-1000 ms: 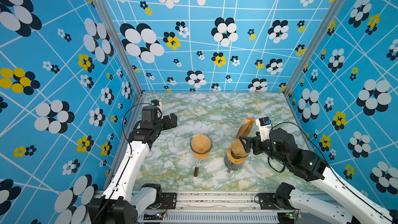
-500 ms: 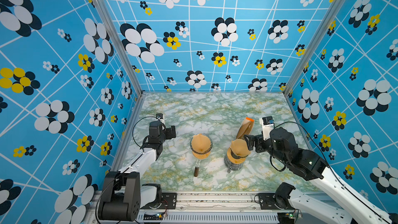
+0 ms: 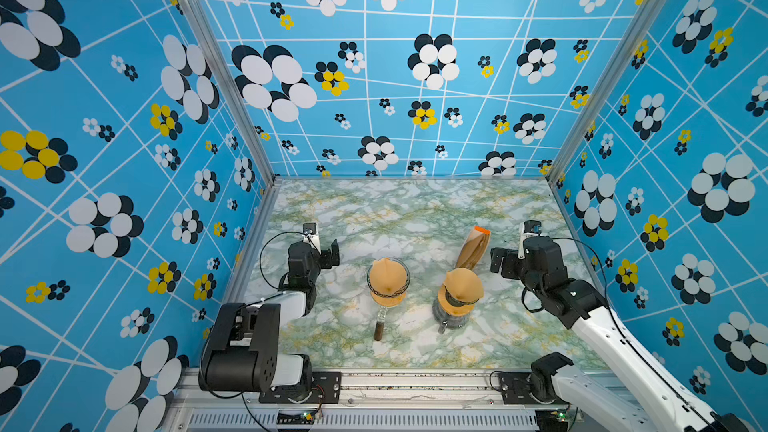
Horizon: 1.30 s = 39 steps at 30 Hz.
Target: Place the coffee filter in the dripper
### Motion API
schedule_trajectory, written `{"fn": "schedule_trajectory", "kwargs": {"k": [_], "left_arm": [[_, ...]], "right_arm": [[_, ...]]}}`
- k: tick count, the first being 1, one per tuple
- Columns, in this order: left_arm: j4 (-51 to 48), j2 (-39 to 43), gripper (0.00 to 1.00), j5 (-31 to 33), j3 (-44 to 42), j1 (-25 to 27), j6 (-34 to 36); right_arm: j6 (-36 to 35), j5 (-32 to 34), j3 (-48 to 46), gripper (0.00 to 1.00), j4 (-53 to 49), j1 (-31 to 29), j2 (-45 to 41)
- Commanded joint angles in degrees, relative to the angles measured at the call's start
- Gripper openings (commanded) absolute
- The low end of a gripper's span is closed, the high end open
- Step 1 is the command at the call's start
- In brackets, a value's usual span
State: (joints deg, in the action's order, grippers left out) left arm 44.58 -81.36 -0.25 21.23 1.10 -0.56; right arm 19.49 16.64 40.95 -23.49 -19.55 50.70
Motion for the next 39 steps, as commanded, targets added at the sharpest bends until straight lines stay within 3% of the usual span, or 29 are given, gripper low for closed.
{"fn": "schedule_trajectory", "kwargs": {"k": [1, 4, 12, 16, 20, 27, 34, 39], "left_arm": [[9.7, -4.3, 0.99, -1.6, -1.8, -0.5, 0.2], [14.4, -7.2, 0.99, -0.6, -2.7, -0.5, 0.2], [7.0, -7.1, 0.99, -1.2, 0.9, -0.8, 0.0], [7.3, -7.0, 0.99, -4.0, 0.7, -0.6, 1.3], [13.7, -7.0, 0.99, -4.6, -2.7, -0.3, 1.7], [11.6, -7.0, 0.99, -4.7, -1.6, -0.7, 1.2], [6.7, -7.1, 0.99, -3.1, 1.0, -1.1, 0.3], [6.7, -7.1, 0.99, -2.9, 1.1, -1.0, 0.3]], "right_arm": [[-2.0, 0.3, -3.8, 0.99, 9.9, 3.6, 2.0], [-2.7, 1.8, -7.4, 0.99, 16.1, 7.5, 3.7], [-5.9, -3.1, -15.3, 0.99, 33.3, 18.7, 9.0], [-9.2, -3.1, -16.9, 0.99, 41.7, 19.4, 13.9], [-11.8, -3.0, -17.8, 0.99, 48.1, 19.7, 19.5], [-14.9, -6.5, -19.5, 0.99, 61.2, 21.5, 24.9], [-12.4, -8.5, -22.2, 0.99, 75.6, 22.6, 31.5], [-15.1, -15.3, -22.1, 0.99, 80.7, 22.7, 37.1]]}}
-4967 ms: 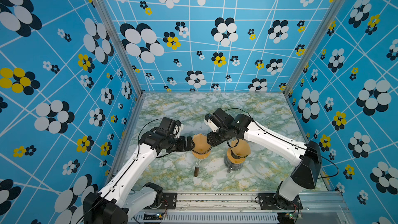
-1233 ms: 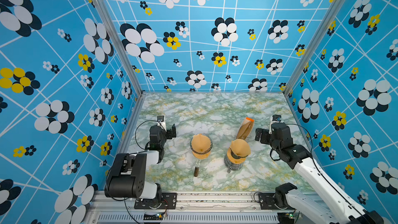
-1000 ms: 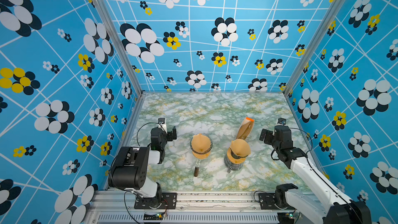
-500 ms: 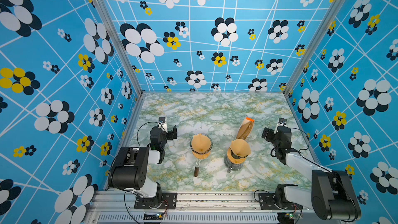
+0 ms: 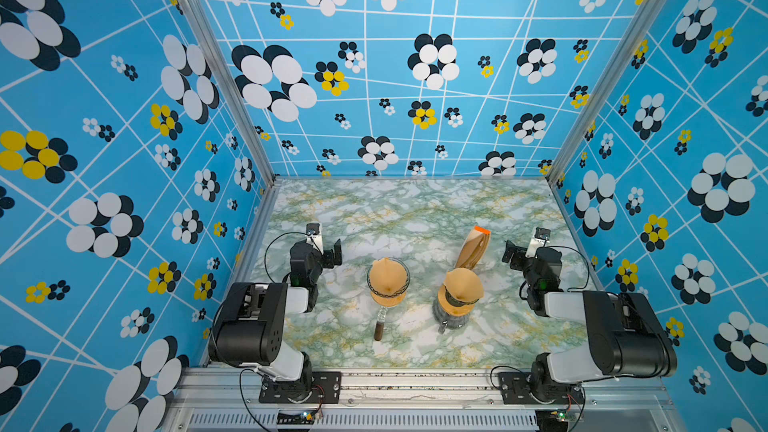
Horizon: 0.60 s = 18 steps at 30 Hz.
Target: Place the coffee filter in the dripper
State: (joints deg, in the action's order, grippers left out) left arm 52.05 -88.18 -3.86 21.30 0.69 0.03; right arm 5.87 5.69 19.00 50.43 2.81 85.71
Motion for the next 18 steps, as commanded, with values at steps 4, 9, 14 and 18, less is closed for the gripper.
{"fn": "schedule_trajectory", "kwargs": {"k": [4, 9, 14, 18], "left_arm": [[-0.8, -0.3, 0.99, 0.6, 1.0, -0.6, -0.3], [-0.7, -0.3, 0.99, 0.7, 1.0, -0.6, -0.3], [-0.7, -0.3, 0.99, 0.8, 1.1, -0.6, -0.3], [-0.7, -0.3, 0.99, 0.7, 1.0, -0.6, -0.3]], "right_arm": [[-2.2, -5.8, 1.3, 0.99, 4.4, 0.3, 2.8], [-2.3, -5.0, 1.2, 0.99, 5.8, -0.1, 3.4], [-5.0, -12.9, 0.4, 0.99, 7.7, -0.1, 3.6], [-5.6, -13.4, 1.0, 0.99, 7.0, -0.3, 3.8]]}}
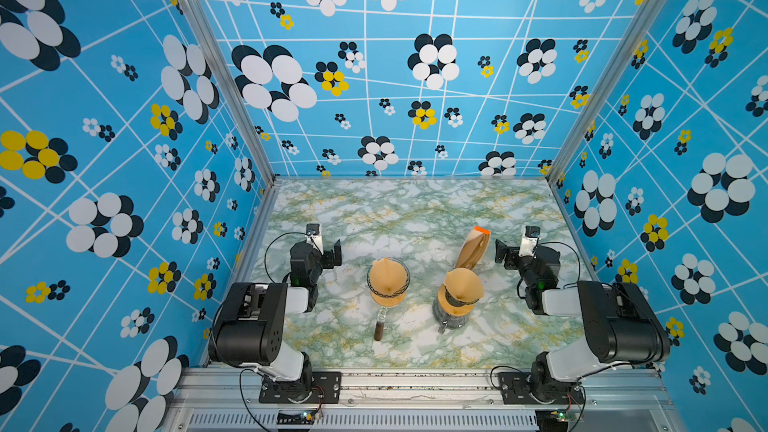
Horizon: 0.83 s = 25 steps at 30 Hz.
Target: Place the coffee filter in the dripper
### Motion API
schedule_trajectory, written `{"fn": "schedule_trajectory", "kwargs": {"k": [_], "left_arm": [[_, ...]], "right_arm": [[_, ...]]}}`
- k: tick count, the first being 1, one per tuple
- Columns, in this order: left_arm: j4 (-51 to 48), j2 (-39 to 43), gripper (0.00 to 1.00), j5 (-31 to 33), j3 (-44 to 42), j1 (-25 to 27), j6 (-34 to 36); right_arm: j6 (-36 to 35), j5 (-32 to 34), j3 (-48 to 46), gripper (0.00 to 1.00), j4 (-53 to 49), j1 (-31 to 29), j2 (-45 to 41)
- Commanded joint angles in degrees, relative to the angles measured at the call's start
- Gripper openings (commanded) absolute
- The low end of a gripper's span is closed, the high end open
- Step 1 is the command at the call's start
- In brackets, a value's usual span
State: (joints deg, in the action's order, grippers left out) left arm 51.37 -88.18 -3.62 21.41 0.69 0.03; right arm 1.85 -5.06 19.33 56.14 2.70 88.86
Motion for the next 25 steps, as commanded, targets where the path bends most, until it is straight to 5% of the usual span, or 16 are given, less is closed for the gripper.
{"fn": "schedule_trajectory", "kwargs": {"k": [1, 4, 25], "left_arm": [[-0.1, -0.4, 0.99, 0.5, 0.9, -0.6, -0.3], [-0.2, -0.4, 0.99, 0.5, 1.0, -0.6, -0.2], [-0.1, -0.3, 0.99, 1.1, 1.0, -0.2, 0.0]], "right_arm": [[-1.1, -1.2, 1.5, 0.99, -0.7, -0.2, 0.4], [0.9, 4.6, 1.6, 0.99, -1.2, -0.2, 0.2], [1.0, 4.5, 1.6, 0.99, -0.9, -0.2, 0.3]]}}
